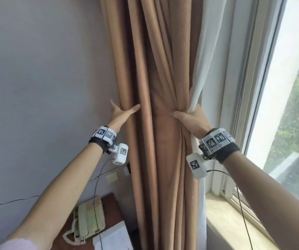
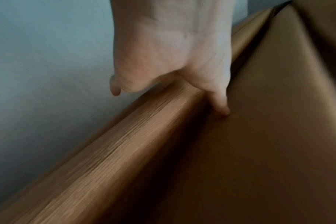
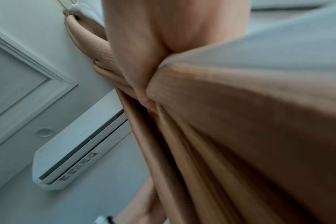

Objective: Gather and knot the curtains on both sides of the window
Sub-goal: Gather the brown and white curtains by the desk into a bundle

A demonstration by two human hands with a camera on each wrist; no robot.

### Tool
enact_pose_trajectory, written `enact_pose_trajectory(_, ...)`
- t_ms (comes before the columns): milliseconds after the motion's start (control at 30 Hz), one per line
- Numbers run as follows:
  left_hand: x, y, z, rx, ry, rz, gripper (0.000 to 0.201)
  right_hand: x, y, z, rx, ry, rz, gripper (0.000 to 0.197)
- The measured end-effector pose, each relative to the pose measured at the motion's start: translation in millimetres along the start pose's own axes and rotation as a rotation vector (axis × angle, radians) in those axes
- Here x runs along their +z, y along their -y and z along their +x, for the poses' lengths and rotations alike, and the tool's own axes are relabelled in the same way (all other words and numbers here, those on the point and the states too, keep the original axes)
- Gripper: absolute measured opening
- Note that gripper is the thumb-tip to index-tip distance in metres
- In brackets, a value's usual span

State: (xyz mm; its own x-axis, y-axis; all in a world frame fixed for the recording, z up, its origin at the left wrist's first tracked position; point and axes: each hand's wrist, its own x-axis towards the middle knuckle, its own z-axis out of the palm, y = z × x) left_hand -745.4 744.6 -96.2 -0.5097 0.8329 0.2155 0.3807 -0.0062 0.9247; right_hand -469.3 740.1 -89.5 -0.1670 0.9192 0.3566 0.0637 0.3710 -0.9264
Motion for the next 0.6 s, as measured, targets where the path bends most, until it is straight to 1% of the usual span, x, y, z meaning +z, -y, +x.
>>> enact_pose_trajectory(33, 6, -1, 13, -0.01, 0.036, -0.003, 0.141, -5, -1, -2, 0.002, -0.005, -0.008, 0.027)
enact_pose_trajectory(67, 15, -1, 21, -0.018, 0.065, -0.004, 0.127, -9, -2, -2, 0.01, -0.019, -0.02, 0.028)
enact_pose_trajectory(100, 25, -2, 22, -0.023, 0.1, -0.021, 0.099, -13, -3, -2, 0.016, -0.037, -0.032, 0.027)
enact_pose_trajectory(133, 35, -2, 17, -0.031, 0.145, -0.046, 0.059, -17, -5, -1, 0.016, -0.055, -0.044, 0.027)
enact_pose_trajectory(167, 43, 1, 11, -0.02, 0.208, -0.058, 0.026, -20, -7, 1, 0.023, -0.079, -0.061, 0.03)
enact_pose_trajectory(200, 50, 5, 2, -0.007, 0.26, -0.068, 0.028, -23, -10, 4, 0.034, -0.109, -0.084, 0.034)
enact_pose_trajectory(233, 53, 11, -7, 0.018, 0.322, -0.082, 0.035, -25, -11, 6, 0.042, -0.141, -0.111, 0.036)
enact_pose_trajectory(267, 55, 12, -19, 0.072, 0.374, -0.123, 0.04, -24, -11, 8, 0.043, -0.167, -0.139, 0.036)
enact_pose_trajectory(300, 57, 13, -28, 0.133, 0.396, -0.178, 0.047, -21, -10, 8, 0.039, -0.182, -0.172, 0.037)
enact_pose_trajectory(367, 58, -2, -58, 0.243, 0.443, -0.253, 0.065, -8, -6, 7, 0.02, -0.168, -0.21, 0.045)
enact_pose_trajectory(400, 57, -16, -75, 0.289, 0.464, -0.266, 0.074, 2, -1, 4, -0.002, -0.133, -0.212, 0.049)
enact_pose_trajectory(433, 56, -29, -88, 0.321, 0.49, -0.264, 0.085, 13, 3, -1, -0.036, -0.076, -0.223, 0.048)
enact_pose_trajectory(467, 54, -39, -99, 0.322, 0.504, -0.248, 0.095, 24, 4, -4, -0.084, -0.007, -0.246, 0.042)
enact_pose_trajectory(500, 51, -48, -105, 0.3, 0.483, -0.209, 0.094, 35, 3, -7, -0.143, 0.066, -0.286, 0.033)
enact_pose_trajectory(533, 47, -55, -108, 0.267, 0.43, -0.161, 0.088, 45, 1, -14, -0.203, 0.141, -0.311, 0.025)
enact_pose_trajectory(567, 43, -62, -108, 0.238, 0.361, -0.121, 0.081, 54, -4, -19, -0.244, 0.226, -0.31, 0.03)
enact_pose_trajectory(600, 40, -67, -107, 0.207, 0.314, -0.112, 0.074, 61, -10, -24, -0.26, 0.302, -0.279, 0.05)
